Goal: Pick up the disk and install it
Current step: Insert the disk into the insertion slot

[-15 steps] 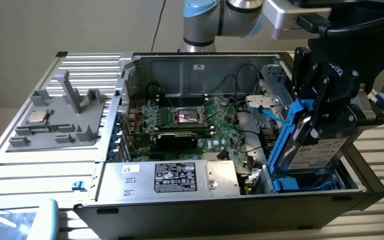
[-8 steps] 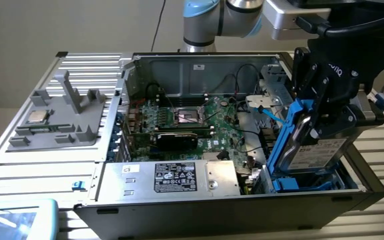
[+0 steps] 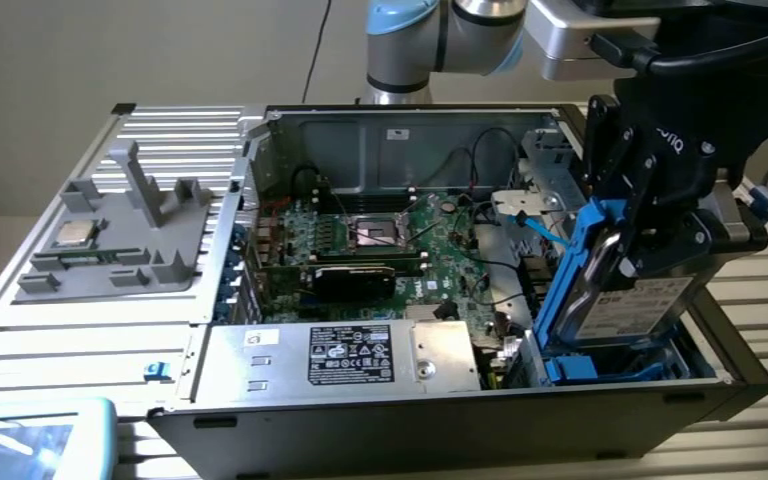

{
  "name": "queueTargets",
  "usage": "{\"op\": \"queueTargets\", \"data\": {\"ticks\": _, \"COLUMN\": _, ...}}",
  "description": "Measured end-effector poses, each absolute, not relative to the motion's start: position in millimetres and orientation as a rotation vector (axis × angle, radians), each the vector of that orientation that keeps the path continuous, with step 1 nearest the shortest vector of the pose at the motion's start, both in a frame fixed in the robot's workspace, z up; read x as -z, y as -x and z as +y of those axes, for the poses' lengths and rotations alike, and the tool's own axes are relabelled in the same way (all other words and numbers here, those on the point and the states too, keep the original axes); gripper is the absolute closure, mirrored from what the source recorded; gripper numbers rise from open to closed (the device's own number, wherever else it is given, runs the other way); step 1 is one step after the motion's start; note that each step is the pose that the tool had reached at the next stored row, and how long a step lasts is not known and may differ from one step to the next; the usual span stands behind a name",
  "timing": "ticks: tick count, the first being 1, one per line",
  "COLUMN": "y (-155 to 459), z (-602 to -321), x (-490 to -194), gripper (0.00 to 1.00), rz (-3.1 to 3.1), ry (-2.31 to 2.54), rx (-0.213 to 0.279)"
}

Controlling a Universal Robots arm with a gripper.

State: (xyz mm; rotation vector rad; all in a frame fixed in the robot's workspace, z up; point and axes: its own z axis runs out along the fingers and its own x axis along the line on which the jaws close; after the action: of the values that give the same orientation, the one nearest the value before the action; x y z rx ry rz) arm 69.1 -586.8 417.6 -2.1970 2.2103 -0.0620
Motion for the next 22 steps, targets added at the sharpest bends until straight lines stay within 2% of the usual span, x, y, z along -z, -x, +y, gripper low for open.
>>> {"op": "queueTargets", "data": {"ticks": 22, "y": -68.2, "z": -586.8, "x": -419.5, "gripper": 0.63, "rz": 2.211, "ry": 2.195, "rx": 0.061}}
